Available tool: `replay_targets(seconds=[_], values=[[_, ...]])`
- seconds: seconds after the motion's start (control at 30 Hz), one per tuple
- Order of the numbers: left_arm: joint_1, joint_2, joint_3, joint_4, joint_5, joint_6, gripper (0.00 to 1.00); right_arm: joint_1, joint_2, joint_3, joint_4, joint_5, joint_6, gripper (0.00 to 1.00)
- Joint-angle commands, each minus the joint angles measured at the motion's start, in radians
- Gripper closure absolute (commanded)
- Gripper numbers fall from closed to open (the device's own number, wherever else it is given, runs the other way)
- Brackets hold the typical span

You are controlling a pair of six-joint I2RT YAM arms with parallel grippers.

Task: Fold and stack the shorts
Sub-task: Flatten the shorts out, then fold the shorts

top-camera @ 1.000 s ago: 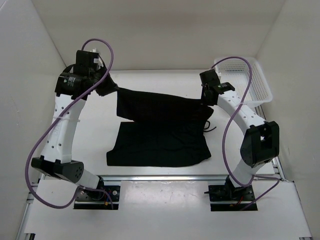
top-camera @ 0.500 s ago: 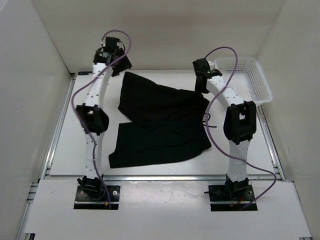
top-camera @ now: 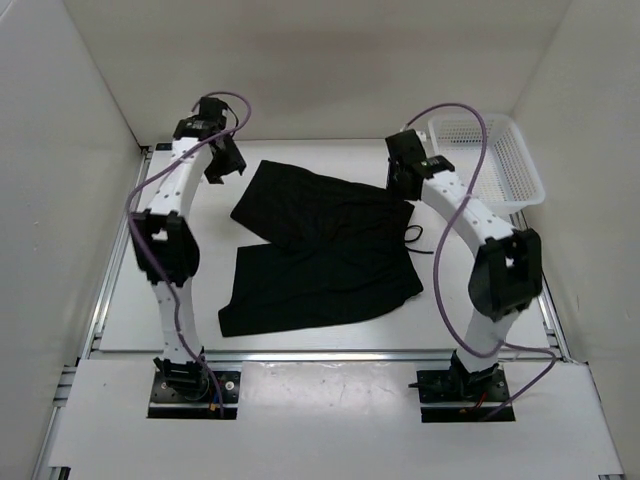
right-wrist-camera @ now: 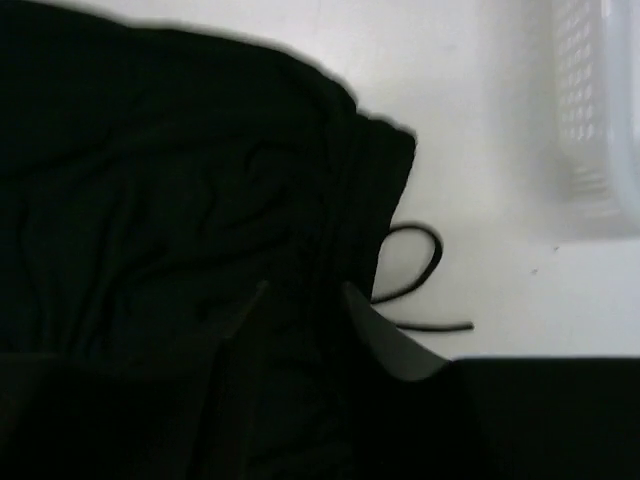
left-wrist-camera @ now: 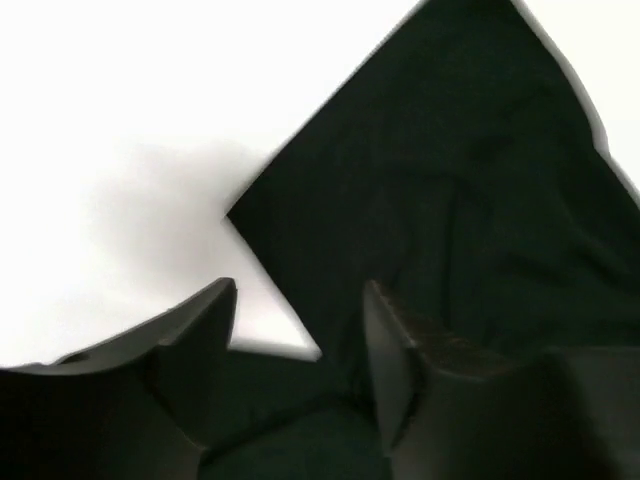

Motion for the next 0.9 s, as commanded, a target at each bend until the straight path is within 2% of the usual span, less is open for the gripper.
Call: replay_targets(seconds=[0.0, 0.03, 0.07, 0.1, 0.13, 0.2, 0.23, 0.27, 0.3, 0.4, 0.47, 0.6, 0.73, 0.87], values=[[-0.013, -0.235, -0.162, -0.041, -0.044, 0.015, 0.41, 0.01, -0.154, -0.142, 0.012, -0.107, 0.082, 0.66], [-0.013, -0.264, -0.29, -0.003, -0.044, 0.001, 0.46, 0.01, -0.19, -0.244, 0.021, -0.131, 0.097, 0.69], [-0.013, -0.292, -0.346, 0.006, -0.014, -0.008, 0.51, 0.01, -0.224, -0.294, 0.03, -0.153, 0.111, 0.74], [-0.013, -0.317, -0.4, 0.006, 0.013, -0.018, 0.54, 0.01, -0.294, -0.341, 0.031, -0.174, 0.134, 0.74], [-0.013, -0.373, -0.516, 0.035, 0.046, -0.018, 0.54, 0.01, -0.333, -0.427, 0.031, -0.216, 0.145, 0.74], [-0.013, -0.447, -0.653, 0.065, 0.138, -0.045, 0.54, 0.01, -0.449, -0.512, 0.031, -0.247, 0.17, 0.68], [-0.013, -0.531, -0.725, 0.077, 0.163, -0.056, 0.5, 0.01, -0.487, -0.55, 0.031, -0.263, 0.2, 0.64], [-0.023, -0.574, -0.859, 0.077, 0.175, -0.091, 0.45, 0.01, -0.524, -0.588, 0.015, -0.277, 0.217, 0.5], [-0.023, -0.619, -0.926, 0.077, 0.175, -0.113, 0.4, -0.001, -0.598, -0.668, 0.006, -0.294, 0.237, 0.44], [-0.033, -0.791, -1.161, 0.068, 0.203, -0.209, 0.27, -0.012, -0.716, -0.78, 0.006, -0.369, 0.308, 0.32], [-0.043, -0.884, -1.288, 0.055, 0.237, -0.254, 0.21, -0.012, -0.765, -0.871, 0.006, -0.397, 0.349, 0.3], [-0.054, -0.97, -1.405, 0.032, 0.246, -0.373, 0.18, -0.021, -0.801, -0.951, -0.005, -0.435, 0.397, 0.33], [-0.063, -0.97, -1.455, 0.032, 0.267, -0.393, 0.14, -0.032, -0.842, -1.001, -0.005, -0.458, 0.452, 0.34], [-0.092, -0.931, -1.483, 0.086, 0.292, -0.403, 0.09, -0.096, -0.884, -1.035, 0.004, -0.477, 0.477, 0.35]])
